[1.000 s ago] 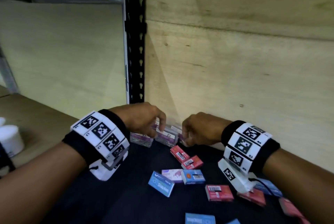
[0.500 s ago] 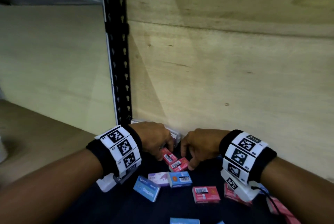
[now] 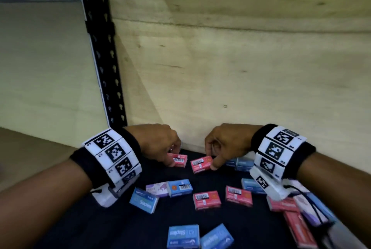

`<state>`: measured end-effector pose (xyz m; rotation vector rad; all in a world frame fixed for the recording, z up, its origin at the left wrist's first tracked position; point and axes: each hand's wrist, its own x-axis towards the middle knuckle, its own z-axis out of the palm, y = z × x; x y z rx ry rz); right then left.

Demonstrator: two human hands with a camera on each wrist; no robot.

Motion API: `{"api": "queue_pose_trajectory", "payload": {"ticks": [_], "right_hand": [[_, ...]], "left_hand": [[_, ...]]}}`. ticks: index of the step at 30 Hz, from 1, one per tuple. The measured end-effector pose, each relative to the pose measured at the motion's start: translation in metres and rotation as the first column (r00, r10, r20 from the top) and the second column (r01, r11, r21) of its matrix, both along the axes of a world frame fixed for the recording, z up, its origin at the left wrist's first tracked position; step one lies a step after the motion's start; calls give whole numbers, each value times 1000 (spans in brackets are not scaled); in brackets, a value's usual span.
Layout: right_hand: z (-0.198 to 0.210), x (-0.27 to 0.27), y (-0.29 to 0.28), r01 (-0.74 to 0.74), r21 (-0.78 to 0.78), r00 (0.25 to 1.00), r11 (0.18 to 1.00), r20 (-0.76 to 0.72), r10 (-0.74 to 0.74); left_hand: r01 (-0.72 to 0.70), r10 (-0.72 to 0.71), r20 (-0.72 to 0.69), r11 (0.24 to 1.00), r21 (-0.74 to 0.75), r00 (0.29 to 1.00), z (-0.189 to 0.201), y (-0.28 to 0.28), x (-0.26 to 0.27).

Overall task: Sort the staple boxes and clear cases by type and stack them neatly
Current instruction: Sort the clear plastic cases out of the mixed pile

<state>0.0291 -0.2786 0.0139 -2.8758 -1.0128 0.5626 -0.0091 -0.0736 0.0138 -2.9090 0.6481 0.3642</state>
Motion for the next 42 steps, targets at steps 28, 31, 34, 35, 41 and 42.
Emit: {"api": "queue_pose_trajectory", "payload": {"ticks": [28,31,34,35,41,42], "right_hand": [[-4,-121,-115,237,-166,971,957,31,-235],[-9,-124,-113,237,-204,971,950,35,-235],[-13,-125,-112,228,-228,973,947,26,-228],[-13,-125,-113,229,-229,973,946,22,-231],[1,-122,-131,274,-205,962,940,74,-264],[2,-121,-136,288,-208,957,935,82,-277]], "left_hand": [[121,-124,-90,992,-40,988,-20,-126,-85],[119,-122,-63,992,-45,991,-22,-126,-87],[126,-127,-28,991,-44,991,-23,-126,-89],[129,-130,-21,991,-42,991,-24,-127,-90],[132,-133,-11,990,-54,991,-22,-131,-95],[126,-127,-18,990,-71,992,-21,-130,-97]]}}
